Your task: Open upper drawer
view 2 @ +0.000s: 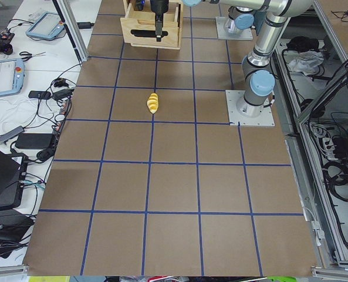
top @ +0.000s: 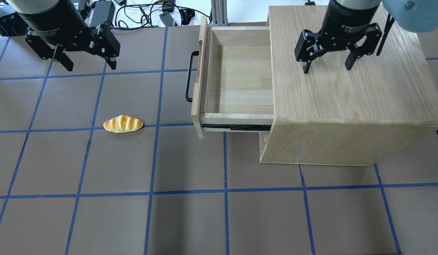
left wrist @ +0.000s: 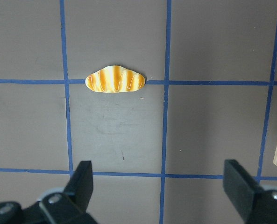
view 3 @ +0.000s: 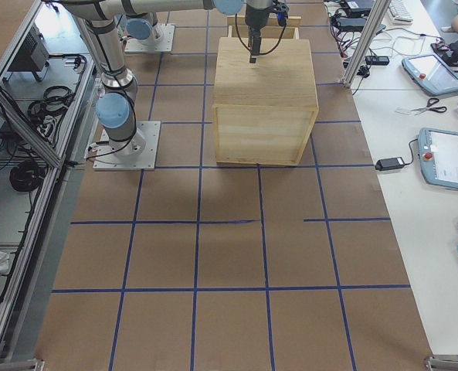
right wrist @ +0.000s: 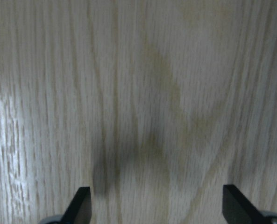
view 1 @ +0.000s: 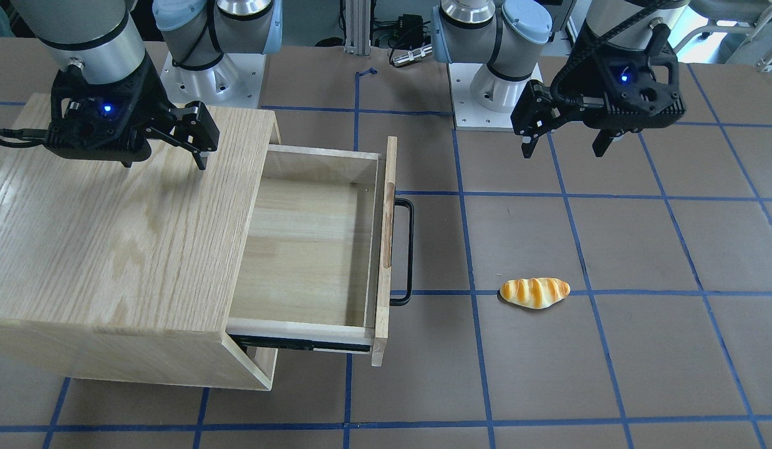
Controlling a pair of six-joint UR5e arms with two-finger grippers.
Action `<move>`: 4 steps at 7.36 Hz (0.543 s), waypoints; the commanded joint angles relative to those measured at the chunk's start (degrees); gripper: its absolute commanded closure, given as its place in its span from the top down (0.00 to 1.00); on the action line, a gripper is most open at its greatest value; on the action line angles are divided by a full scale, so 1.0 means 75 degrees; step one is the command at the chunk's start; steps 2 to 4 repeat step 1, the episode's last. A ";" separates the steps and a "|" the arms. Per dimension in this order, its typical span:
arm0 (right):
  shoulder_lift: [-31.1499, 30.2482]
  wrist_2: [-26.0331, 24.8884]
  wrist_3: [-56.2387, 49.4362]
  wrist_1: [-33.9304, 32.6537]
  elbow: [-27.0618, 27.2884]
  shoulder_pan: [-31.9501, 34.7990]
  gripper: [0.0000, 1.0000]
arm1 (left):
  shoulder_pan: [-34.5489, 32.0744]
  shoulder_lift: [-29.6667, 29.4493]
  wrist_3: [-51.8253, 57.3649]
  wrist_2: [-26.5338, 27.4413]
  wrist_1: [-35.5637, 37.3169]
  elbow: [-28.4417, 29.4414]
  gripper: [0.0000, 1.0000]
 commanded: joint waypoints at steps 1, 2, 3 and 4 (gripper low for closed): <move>0.0000 0.0000 -0.0007 0.0000 -0.0003 0.0002 1.00 | -0.0005 0.0033 0.0010 -0.0020 0.0009 -0.0060 1.00; 0.0000 0.0000 -0.0007 0.0000 -0.0003 0.0002 1.00 | -0.0005 0.0033 0.0010 -0.0020 0.0009 -0.0060 1.00; 0.0000 0.0000 -0.0007 0.0000 -0.0003 0.0002 1.00 | -0.0005 0.0033 0.0010 -0.0020 0.0009 -0.0060 1.00; 0.0000 0.0000 -0.0007 0.0000 -0.0003 0.0002 1.00 | -0.0005 0.0033 0.0010 -0.0020 0.0009 -0.0060 1.00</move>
